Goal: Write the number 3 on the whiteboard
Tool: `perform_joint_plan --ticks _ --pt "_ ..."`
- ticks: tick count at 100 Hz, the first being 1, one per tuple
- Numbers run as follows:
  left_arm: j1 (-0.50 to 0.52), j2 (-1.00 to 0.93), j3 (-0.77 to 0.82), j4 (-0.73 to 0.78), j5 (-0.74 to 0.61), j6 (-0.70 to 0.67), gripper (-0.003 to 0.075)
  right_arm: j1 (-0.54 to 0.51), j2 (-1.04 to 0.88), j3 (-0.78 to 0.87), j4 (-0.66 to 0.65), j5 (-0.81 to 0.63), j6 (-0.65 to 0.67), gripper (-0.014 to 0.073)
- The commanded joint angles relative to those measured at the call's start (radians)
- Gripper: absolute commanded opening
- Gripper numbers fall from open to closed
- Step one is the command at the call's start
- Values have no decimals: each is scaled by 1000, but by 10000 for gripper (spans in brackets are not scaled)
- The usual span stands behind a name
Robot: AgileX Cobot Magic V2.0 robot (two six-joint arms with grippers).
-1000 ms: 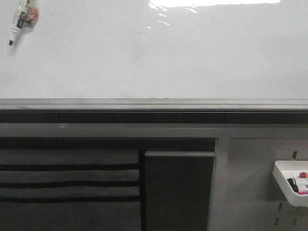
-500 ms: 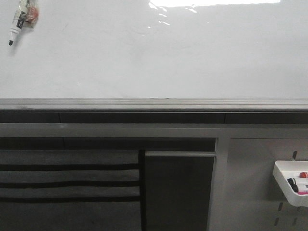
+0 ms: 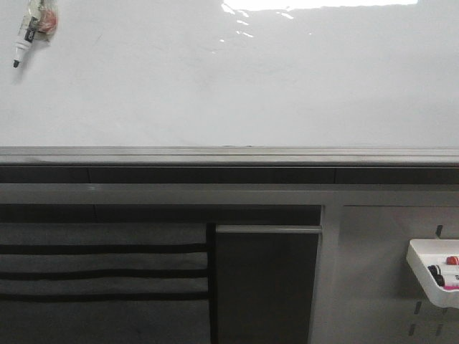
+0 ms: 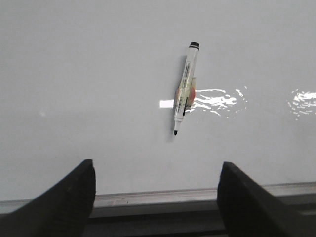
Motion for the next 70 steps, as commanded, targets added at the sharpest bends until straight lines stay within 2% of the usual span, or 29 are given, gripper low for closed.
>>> perform_joint_plan --ticks 1,21,35,42,70 --pt "-11 16 -34 -33 -115 0 482 2 22 -36 -3 -91 -9 654" --pt "-16 81 -40 -37 -123 44 482 27 64 -73 42 -45 -55 654" --pt "-64 208 -64 -37 -87 115 482 104 136 -148 186 7 -198 654" --pt "-92 287 -86 -37 -93 142 482 151 170 -175 232 9 -229 654" --pt "-138 645 -205 -16 -261 149 482 354 316 -189 238 -79 -288 654"
